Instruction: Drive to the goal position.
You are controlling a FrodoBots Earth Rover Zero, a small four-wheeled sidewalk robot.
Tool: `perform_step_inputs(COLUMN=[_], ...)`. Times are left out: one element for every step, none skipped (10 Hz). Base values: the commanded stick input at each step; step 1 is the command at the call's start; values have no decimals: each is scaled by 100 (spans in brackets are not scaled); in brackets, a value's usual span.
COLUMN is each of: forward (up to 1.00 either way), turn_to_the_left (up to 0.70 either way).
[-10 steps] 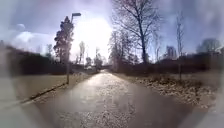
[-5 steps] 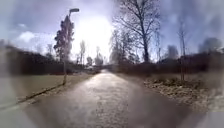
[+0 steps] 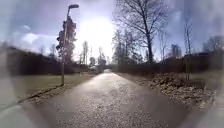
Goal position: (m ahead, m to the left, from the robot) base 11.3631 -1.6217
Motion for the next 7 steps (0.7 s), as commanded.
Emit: perform_step_inputs(forward=[100,100,100,100,94,85,85], turn_to_the_left=[18,18,18,17,15,12,11])
